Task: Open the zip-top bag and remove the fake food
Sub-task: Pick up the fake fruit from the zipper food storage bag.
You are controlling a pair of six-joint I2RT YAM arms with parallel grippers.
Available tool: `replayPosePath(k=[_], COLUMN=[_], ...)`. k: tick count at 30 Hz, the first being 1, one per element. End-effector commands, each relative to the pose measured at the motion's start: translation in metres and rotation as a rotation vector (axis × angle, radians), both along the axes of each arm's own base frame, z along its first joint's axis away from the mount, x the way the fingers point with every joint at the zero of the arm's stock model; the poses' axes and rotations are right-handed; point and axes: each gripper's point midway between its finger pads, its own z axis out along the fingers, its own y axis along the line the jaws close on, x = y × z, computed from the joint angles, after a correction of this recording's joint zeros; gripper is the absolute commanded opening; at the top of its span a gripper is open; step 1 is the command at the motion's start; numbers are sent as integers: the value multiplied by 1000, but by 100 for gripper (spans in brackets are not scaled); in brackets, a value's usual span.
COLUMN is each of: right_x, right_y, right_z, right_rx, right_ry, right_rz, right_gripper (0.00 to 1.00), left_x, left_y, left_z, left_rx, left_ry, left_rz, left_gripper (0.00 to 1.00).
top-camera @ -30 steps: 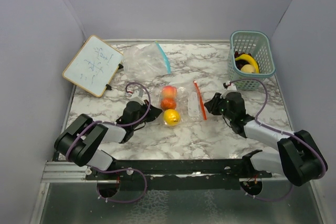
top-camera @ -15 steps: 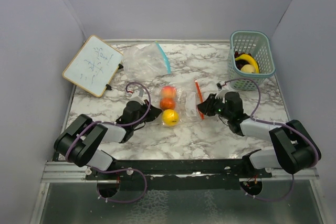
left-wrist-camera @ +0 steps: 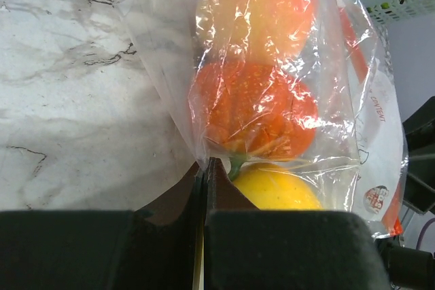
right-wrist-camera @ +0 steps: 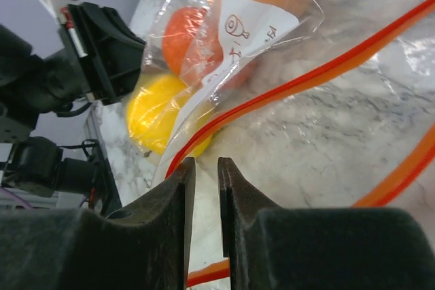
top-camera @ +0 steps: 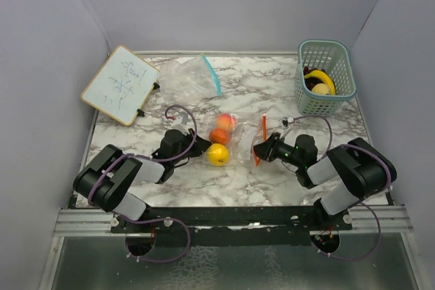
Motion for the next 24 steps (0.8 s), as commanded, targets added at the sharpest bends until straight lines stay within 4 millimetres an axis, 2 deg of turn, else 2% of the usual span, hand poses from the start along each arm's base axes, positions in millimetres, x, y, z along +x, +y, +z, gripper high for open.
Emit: replayPosePath(k=[1,3,7,10,14,17,18,21,24], right_x=[-16,-18,-8,-4,1,7,8,8,7], right_y=[15,18,15,10,9,8,8,9,8], right_z=[62,60,34,30,27,25,23,22,19], right_rx=[220,244,197,163,117,88,78,77,79], right_ry=[-238,-234,-190,-209,-209,-209,-203,-198,-186], right_rz=[133,159,100,60,50,36,39,44,37], right_gripper=[24,27,28,29,29,30,30,30,31], left_x=[-1,-2,-1,4,9,8,8,6,2], left_y=[-1,1,-2,-2,-5,-4,-2,7,3], left_z=[-3,-4,12,34,78,99,97,60,38], left_rx=[18,24,13,26,35,30,43,108,87], left_ry=[-24,-34,-87,-142,-227,-262,-259,-180,-137], left_rz=[-35,-35,-55,-56,-69,-76,-67,-41,-58], left_gripper=[0,0,0,0,0,0,0,0,0])
